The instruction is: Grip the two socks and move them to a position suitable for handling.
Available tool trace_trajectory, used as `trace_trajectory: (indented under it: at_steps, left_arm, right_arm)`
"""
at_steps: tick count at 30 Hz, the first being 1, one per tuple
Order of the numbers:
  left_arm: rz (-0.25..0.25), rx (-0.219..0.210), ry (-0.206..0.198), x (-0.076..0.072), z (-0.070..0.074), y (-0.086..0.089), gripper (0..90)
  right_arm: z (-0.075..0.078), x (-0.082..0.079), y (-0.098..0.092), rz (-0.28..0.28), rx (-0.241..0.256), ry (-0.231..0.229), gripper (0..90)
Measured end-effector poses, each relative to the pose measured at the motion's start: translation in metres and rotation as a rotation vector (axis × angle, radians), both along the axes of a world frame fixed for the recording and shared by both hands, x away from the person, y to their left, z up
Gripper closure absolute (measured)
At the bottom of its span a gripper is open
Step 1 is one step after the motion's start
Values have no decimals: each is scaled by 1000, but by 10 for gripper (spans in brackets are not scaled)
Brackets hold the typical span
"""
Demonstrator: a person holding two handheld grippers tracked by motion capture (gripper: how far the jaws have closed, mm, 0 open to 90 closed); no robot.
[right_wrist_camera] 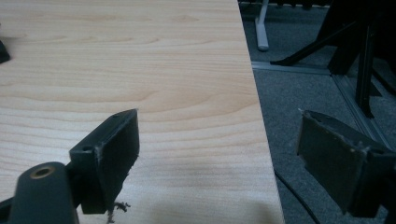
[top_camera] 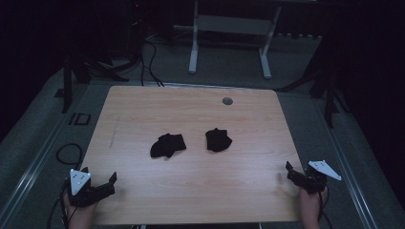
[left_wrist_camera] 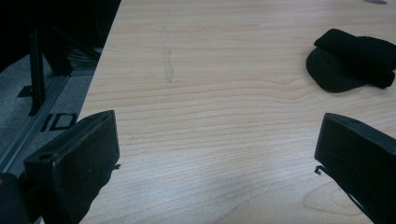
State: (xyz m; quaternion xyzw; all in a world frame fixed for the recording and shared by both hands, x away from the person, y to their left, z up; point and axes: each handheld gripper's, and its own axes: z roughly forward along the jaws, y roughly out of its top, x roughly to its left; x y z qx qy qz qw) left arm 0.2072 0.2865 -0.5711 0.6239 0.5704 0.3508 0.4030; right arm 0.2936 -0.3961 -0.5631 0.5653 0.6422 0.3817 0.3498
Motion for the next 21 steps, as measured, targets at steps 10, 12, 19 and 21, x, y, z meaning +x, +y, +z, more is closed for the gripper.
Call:
trace_trajectory:
  at_steps: [10,12,19,21]
  left_arm:
    - [0,6,-6,0,1,-2,1]
    - [-2,11,-6,0,1,-3,1]
    - [-7,5,-14,0,2,-4,1]
    - [-7,3,-15,0,2,-4,1]
  right_arm:
    - [0,5,2,39,24,84,133]
    - [1,6,4,58,36,100,133]
    - [9,16,18,163,41,178,135]
    - [11,20,24,188,36,191,135]
